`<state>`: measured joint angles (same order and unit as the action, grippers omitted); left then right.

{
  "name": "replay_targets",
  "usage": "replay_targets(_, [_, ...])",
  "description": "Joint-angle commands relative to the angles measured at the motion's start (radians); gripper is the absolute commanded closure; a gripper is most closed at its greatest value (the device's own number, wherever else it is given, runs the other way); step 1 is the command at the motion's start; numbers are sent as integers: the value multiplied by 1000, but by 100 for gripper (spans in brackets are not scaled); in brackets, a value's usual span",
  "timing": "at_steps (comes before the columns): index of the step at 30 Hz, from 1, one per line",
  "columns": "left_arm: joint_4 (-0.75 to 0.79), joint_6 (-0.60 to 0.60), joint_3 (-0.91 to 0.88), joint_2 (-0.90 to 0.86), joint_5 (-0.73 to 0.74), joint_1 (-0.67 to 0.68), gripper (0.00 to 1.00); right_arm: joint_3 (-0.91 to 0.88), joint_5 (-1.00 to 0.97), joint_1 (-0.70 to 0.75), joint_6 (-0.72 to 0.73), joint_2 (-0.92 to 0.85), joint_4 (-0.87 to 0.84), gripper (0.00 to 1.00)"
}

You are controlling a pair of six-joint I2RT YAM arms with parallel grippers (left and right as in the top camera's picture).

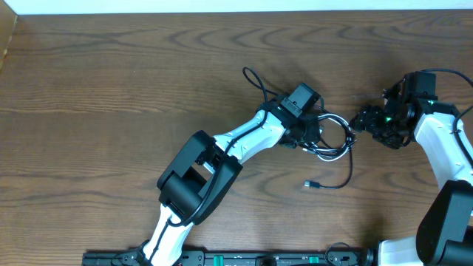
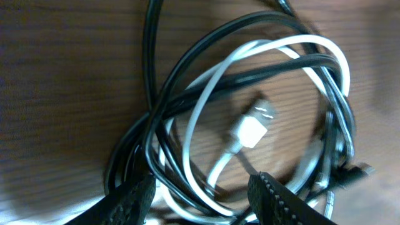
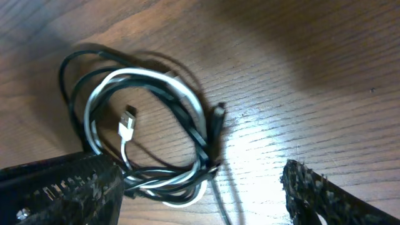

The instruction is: Untangle cables

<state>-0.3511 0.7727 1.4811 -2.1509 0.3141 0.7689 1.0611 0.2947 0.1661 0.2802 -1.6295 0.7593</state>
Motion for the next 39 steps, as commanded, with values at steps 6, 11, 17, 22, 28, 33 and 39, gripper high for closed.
replay_targets(6, [-151, -341, 8, -21, -425, -5, 45, 14, -8, 3, -8, 2, 0, 23])
replay_targets(11, [-195, -512, 21, 31, -430, -6, 49, 14, -8, 2, -8, 2, -5, 23])
replay_targets(17, [-283, -543, 38, 182, -393, -13, 49, 14, -8, 2, -8, 2, -6, 24])
replay_targets(22, [-339, -402, 31, 209, -346, -56, 48, 14, -8, 2, -8, 2, -5, 24])
replay_targets(28, [-352, -253, -10, 163, -343, -95, 49, 13, -8, 2, -8, 2, -3, 24])
replay_targets(33, [-344, -210, -10, 77, -335, -94, 44, 11, -8, -7, -9, 2, -3, 24])
replay_targets(39, [-352, -210, -10, 46, -317, -95, 44, 10, -8, -18, -16, 2, -3, 24])
